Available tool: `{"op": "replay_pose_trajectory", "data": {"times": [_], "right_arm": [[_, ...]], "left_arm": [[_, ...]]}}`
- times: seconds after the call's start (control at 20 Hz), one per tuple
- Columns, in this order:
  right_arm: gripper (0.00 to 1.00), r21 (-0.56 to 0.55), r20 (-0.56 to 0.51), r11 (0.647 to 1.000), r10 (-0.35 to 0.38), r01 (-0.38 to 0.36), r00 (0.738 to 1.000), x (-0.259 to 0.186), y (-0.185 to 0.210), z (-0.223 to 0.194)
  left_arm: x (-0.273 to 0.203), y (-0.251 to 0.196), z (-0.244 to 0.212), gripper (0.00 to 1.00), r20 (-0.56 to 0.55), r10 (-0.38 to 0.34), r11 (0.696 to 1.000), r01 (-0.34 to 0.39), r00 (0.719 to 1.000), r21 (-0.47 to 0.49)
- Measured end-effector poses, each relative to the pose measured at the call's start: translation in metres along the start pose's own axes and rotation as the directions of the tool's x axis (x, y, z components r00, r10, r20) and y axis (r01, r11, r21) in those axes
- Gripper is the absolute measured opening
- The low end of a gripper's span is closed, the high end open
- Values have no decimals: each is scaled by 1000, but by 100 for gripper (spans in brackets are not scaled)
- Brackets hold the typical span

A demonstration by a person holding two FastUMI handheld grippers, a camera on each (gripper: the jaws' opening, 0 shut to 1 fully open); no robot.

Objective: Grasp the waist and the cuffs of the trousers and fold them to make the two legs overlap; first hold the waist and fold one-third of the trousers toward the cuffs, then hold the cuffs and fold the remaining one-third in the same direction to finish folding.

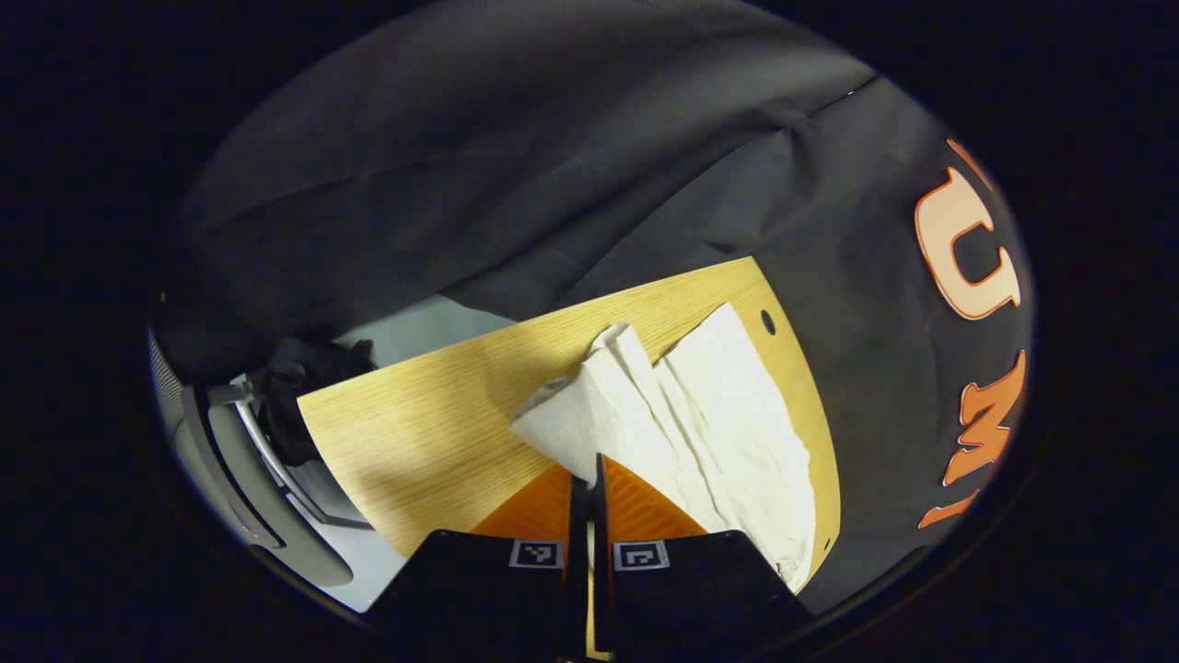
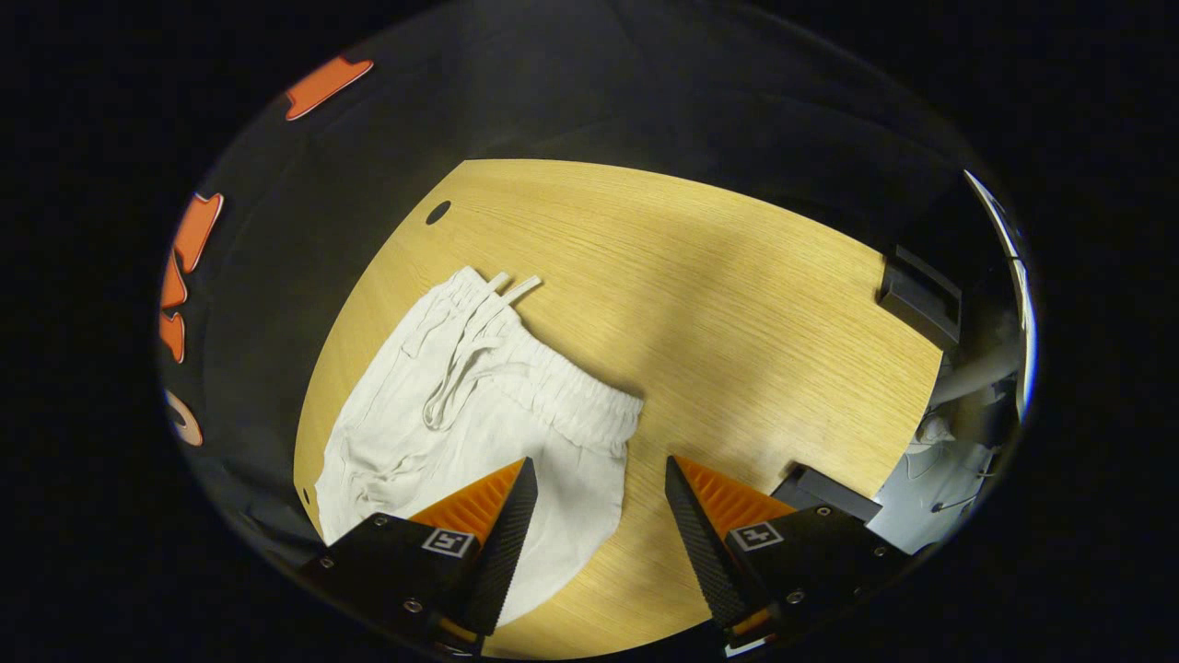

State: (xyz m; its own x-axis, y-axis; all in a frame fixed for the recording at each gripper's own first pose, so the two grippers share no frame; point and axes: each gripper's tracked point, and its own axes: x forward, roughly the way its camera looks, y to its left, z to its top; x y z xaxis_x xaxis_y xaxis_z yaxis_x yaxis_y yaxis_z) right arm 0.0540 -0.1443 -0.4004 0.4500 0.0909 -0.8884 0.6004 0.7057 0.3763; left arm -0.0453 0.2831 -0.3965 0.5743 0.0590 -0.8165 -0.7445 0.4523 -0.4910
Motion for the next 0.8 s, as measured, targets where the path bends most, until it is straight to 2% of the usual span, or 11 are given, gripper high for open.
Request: {"op": "replay_pose_trajectory", "data": {"times": [0.15, 0.2, 0.25, 0.3, 0.4, 0.6, 0.7, 0.8], "right_arm": [[78, 12, 10, 1000, -22, 22, 1000, 12, 1, 7], [62, 16, 6, 999, -37, 37, 999, 16, -1, 6], [68, 31, -5, 999, -42, 42, 999, 20, -1, 5], [58, 61, -10, 998, -34, 35, 999, 22, 1, 5], [53, 103, -4, 994, -33, 33, 999, 27, 1, 9], [14, 207, 19, 978, 35, -39, 999, 17, 9, 17], [9, 254, 26, 965, 66, -70, 998, 8, 14, 23], [8, 257, 33, 962, 85, -91, 996, -4, 22, 33]], "left_arm": [[-14, -20, 13, 6, 25, -27, 999, 27, 999, 24], [-16, -26, 16, 6, 31, -35, 999, 34, 999, 39], [-19, -31, 19, 6, 35, -35, 998, 34, 999, 52], [-21, -35, 18, 6, 36, -38, 997, 36, 999, 62], [-24, -43, 18, 6, 33, -43, 997, 41, 999, 69], [-26, -46, 21, 6, 32, -47, 996, 44, 998, 75], [-25, -45, 28, 6, 56, -30, 997, 26, 998, 71], [-19, -53, 32, 7, 52, -21, 996, 17, 998, 85]]}}
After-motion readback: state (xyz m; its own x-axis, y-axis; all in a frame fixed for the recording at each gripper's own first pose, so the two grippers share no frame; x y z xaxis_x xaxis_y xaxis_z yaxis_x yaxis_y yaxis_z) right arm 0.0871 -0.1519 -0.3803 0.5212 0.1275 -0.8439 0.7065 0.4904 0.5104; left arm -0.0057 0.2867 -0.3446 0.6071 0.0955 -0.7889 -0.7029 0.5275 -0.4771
